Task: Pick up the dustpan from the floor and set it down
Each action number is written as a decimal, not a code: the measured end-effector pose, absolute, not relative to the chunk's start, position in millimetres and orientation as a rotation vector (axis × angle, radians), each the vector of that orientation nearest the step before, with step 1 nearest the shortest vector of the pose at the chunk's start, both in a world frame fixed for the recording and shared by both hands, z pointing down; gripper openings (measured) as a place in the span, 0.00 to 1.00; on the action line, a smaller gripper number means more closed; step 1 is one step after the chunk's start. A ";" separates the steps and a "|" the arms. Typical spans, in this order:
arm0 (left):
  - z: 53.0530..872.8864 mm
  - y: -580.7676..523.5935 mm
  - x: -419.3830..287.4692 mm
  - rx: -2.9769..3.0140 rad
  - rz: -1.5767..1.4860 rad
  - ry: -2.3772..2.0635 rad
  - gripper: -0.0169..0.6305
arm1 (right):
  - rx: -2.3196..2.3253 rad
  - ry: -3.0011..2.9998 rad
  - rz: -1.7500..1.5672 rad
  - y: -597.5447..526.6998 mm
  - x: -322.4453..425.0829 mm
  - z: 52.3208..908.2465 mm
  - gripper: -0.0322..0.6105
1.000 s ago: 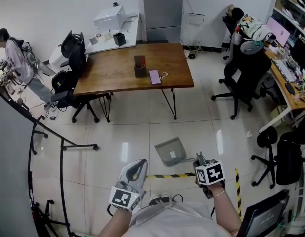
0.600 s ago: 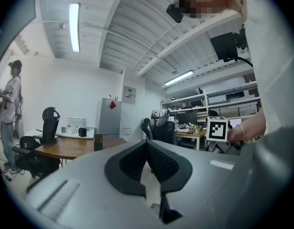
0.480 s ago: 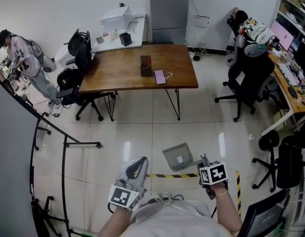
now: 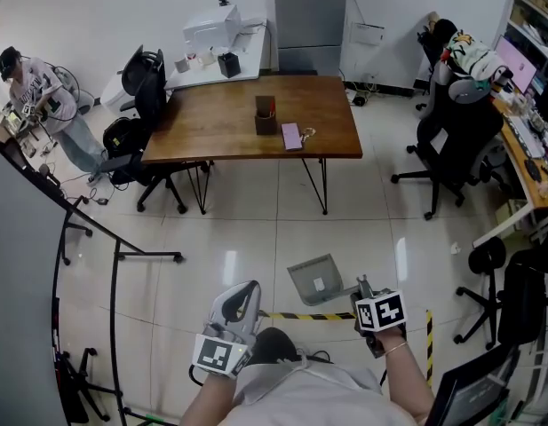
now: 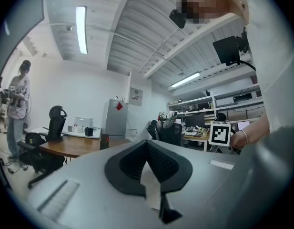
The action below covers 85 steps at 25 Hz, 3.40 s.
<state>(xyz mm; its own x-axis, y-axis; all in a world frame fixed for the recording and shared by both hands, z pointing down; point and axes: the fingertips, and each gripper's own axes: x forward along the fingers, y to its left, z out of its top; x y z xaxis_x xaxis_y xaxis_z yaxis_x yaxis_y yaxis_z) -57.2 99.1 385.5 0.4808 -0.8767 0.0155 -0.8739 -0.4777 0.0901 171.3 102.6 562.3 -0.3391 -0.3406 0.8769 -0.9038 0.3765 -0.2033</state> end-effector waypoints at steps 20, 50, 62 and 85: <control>407.7 -172.9 -119.9 2.663 -0.054 -1.376 0.05 | 1.247 -1.708 1.100 -114.3 128.7 632.3 0.05; 504.5 -248.7 -123.4 2.533 0.061 -1.346 0.05 | 1.350 -1.624 0.995 -256.0 119.9 782.7 0.96; 440.9 -196.5 -122.8 2.585 0.007 -1.293 0.05 | 1.613 -1.927 0.955 -206.0 113.2 596.2 0.05; 367.5 45.2 -69.1 2.690 -0.088 -1.416 0.05 | 1.272 -2.786 0.368 29.0 39.5 381.6 0.05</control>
